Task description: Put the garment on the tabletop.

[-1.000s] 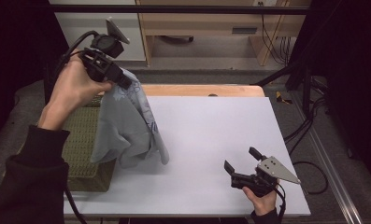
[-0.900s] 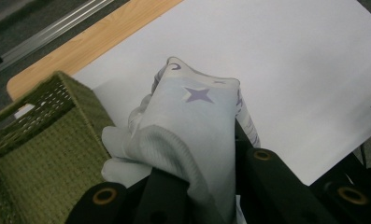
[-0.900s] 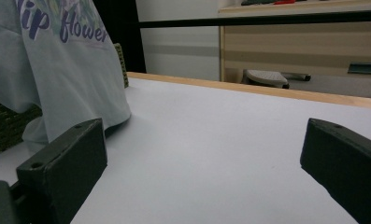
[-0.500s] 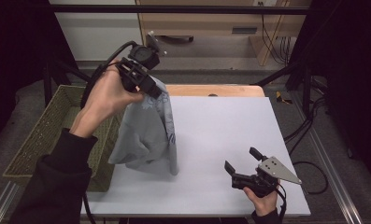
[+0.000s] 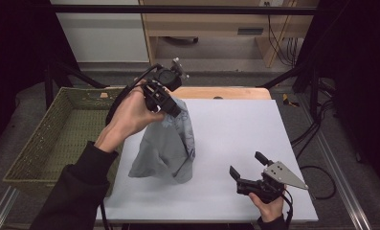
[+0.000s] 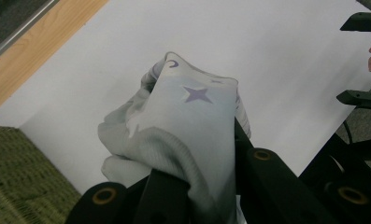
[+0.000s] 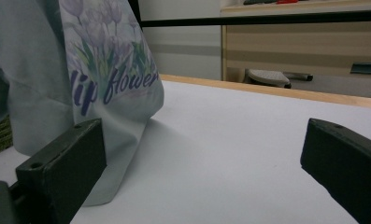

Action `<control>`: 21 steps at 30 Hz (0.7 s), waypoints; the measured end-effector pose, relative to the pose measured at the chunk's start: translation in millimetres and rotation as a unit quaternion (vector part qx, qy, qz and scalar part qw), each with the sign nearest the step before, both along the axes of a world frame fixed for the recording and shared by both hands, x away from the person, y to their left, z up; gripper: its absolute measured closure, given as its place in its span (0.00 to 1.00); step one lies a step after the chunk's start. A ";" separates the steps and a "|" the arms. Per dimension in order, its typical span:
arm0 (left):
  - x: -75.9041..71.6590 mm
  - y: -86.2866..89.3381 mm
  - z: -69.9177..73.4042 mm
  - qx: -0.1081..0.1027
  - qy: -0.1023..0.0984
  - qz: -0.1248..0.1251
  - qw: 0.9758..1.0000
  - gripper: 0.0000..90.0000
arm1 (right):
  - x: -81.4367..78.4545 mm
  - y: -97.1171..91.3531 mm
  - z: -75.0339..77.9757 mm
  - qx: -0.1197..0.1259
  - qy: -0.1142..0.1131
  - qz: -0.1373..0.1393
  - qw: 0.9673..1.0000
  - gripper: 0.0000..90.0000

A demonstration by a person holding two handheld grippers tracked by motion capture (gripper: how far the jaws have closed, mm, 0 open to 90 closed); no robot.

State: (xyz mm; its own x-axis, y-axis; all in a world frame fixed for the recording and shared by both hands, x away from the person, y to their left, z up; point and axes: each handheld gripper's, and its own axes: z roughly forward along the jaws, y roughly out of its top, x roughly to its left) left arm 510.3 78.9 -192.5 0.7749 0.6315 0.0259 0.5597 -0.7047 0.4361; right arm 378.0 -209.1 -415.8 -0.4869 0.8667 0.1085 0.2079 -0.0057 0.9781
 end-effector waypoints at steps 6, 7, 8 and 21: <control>1.2 -6.7 -24.1 -0.010 0.006 -0.006 1.000 0.92 | 1.0 -0.1 -1.9 -0.009 -0.005 0.001 1.000 0.01; 1.6 -7.5 -27.4 -0.011 0.009 -0.011 1.000 0.92 | 0.7 0.5 -1.5 -0.005 -0.001 -0.001 1.000 0.01; 2.3 -10.6 -35.3 -0.008 0.016 -0.014 1.000 0.92 | 1.1 -0.4 -1.8 -0.007 -0.006 -0.002 1.000 0.01; 2.8 -27.0 -81.2 -0.008 0.039 -0.036 0.999 0.92 | 1.2 -1.6 -2.6 -0.007 -0.004 0.001 1.000 0.01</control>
